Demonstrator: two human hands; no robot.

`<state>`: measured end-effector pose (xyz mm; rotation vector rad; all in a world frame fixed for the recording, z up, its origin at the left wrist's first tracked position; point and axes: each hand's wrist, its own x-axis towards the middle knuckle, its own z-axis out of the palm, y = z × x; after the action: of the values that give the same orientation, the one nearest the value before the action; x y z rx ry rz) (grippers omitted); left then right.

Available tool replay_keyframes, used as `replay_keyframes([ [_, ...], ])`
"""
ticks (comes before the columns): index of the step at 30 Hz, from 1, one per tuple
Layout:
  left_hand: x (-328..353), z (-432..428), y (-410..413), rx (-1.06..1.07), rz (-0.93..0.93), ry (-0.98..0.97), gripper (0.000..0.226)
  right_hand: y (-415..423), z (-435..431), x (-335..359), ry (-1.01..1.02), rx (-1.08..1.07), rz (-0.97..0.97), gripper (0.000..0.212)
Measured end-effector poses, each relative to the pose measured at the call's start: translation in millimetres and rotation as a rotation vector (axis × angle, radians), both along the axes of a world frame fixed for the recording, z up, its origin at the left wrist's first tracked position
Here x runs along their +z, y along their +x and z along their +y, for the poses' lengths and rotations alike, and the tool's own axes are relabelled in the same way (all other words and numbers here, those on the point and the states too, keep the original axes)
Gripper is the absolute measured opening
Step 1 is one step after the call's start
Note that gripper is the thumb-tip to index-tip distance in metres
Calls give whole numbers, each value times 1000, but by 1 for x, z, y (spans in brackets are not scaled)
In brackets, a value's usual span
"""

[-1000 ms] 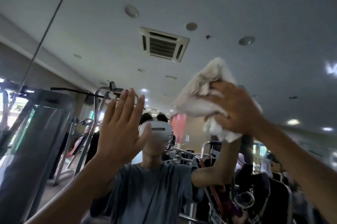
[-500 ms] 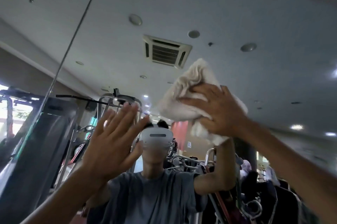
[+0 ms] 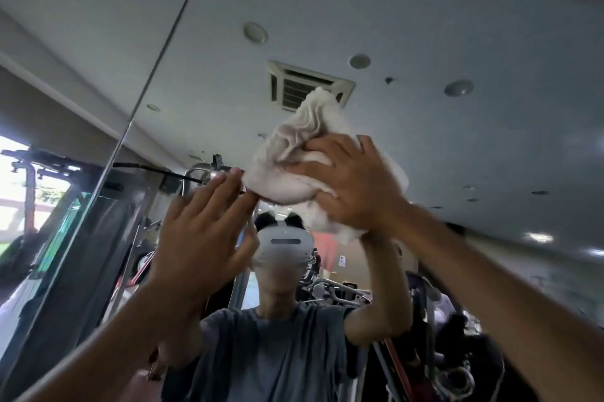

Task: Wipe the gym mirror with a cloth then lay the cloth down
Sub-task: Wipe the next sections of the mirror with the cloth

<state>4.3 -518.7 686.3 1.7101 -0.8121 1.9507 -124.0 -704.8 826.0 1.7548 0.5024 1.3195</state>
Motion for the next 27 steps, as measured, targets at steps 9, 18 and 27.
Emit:
replay_keyframes([
  [9, -12, 51, 37, -29, -81, 168, 53, 43, 64, 40, 950, 139, -641, 45],
  [18, -52, 52, 39, -67, 165, -104, 66, 57, 101, 61, -111, 63, 102, 57],
  [27, -77, 53, 40, 9, 259, -240, 69, 101, 177, 4, 221, 65, -43, 54],
])
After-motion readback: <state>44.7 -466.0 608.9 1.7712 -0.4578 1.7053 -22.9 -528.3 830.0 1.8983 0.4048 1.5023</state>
